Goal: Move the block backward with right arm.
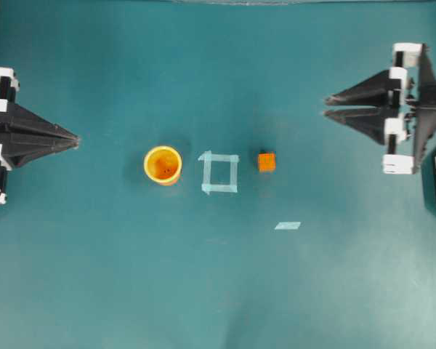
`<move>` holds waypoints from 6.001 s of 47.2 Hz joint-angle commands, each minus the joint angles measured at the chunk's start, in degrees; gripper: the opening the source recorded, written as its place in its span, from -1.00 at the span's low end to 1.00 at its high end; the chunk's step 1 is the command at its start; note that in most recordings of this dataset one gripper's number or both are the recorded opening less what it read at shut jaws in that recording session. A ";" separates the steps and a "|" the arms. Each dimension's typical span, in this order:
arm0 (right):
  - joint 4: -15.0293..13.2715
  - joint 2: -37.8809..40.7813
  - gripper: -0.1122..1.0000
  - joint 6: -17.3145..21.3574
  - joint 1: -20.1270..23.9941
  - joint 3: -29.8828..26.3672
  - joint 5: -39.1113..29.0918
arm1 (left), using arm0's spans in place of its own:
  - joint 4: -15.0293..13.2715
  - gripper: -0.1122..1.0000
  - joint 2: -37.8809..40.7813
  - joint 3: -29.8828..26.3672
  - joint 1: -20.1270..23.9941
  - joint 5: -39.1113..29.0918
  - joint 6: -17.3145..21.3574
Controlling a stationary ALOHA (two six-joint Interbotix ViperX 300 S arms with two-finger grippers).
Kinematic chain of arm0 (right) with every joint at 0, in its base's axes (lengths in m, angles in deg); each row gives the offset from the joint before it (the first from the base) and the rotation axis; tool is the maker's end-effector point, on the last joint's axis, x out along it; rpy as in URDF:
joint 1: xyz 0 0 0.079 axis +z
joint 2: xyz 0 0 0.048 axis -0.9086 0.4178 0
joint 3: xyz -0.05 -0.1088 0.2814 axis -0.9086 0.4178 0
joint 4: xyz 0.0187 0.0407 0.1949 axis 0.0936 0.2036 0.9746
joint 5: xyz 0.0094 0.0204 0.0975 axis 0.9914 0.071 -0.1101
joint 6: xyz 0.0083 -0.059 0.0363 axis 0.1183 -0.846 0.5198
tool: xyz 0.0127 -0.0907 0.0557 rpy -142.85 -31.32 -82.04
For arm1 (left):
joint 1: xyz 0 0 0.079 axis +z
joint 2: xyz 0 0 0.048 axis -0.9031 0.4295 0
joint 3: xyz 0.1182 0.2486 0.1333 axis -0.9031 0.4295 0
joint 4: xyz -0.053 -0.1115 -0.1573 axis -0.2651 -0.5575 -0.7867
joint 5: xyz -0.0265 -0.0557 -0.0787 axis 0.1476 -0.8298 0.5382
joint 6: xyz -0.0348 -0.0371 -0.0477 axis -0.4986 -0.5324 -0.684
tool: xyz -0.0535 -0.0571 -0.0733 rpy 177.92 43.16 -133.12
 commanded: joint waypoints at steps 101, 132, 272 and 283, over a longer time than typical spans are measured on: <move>-2.64 35.60 -0.08 0.88 3.96 -24.61 -28.04 | 0.18 -0.80 0.44 -1.58 -0.09 -3.25 -0.09; -2.99 27.16 -0.08 0.97 3.87 -35.51 -40.52 | 0.18 -0.80 0.35 -1.58 0.00 -3.25 -0.09; -3.52 35.24 -0.08 0.97 -27.42 -45.70 -43.59 | 0.18 -0.80 0.26 -1.67 -0.09 -4.13 -3.34; -3.52 35.24 -0.08 0.97 -27.51 -45.70 -43.59 | 0.18 -0.80 0.26 -1.67 0.00 -4.13 -3.34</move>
